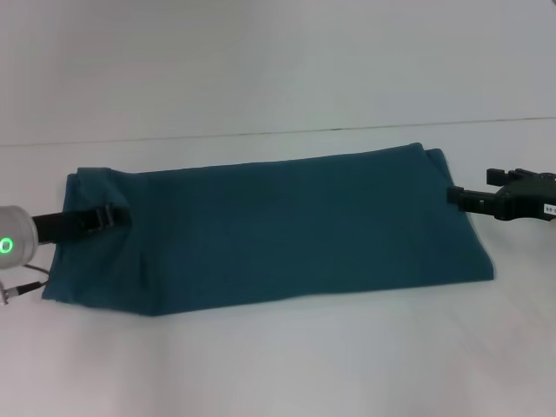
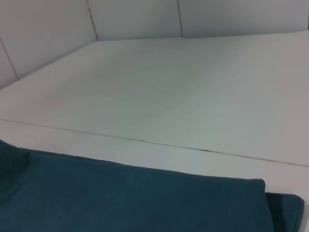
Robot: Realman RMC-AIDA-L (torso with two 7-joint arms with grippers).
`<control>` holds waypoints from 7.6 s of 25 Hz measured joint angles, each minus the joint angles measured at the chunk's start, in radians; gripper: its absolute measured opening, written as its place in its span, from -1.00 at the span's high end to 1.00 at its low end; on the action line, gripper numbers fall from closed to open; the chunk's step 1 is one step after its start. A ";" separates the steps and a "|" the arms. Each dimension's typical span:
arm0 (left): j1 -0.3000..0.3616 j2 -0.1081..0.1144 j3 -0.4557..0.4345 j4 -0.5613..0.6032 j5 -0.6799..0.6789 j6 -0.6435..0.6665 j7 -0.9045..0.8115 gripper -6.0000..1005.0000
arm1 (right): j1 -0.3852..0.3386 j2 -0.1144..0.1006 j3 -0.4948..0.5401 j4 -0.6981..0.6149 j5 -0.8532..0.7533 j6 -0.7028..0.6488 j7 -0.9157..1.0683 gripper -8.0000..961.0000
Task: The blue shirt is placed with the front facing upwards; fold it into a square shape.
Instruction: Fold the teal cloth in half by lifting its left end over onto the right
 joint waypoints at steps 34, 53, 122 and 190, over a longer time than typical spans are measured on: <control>0.024 -0.004 0.063 -0.002 -0.049 -0.052 -0.016 0.87 | -0.004 0.000 -0.001 0.009 0.000 0.000 -0.004 -0.90; 0.089 -0.003 0.001 0.020 -0.098 -0.176 0.014 0.28 | -0.009 0.000 -0.001 0.009 0.000 0.006 -0.004 -0.90; 0.084 -0.001 0.031 -0.121 -0.306 -0.263 0.113 -0.74 | -0.013 0.000 -0.004 0.025 -0.002 0.018 -0.006 -0.90; 0.098 0.054 0.039 0.097 -0.007 0.000 -0.088 -0.74 | -0.013 0.000 -0.006 0.025 -0.002 0.024 -0.021 -0.90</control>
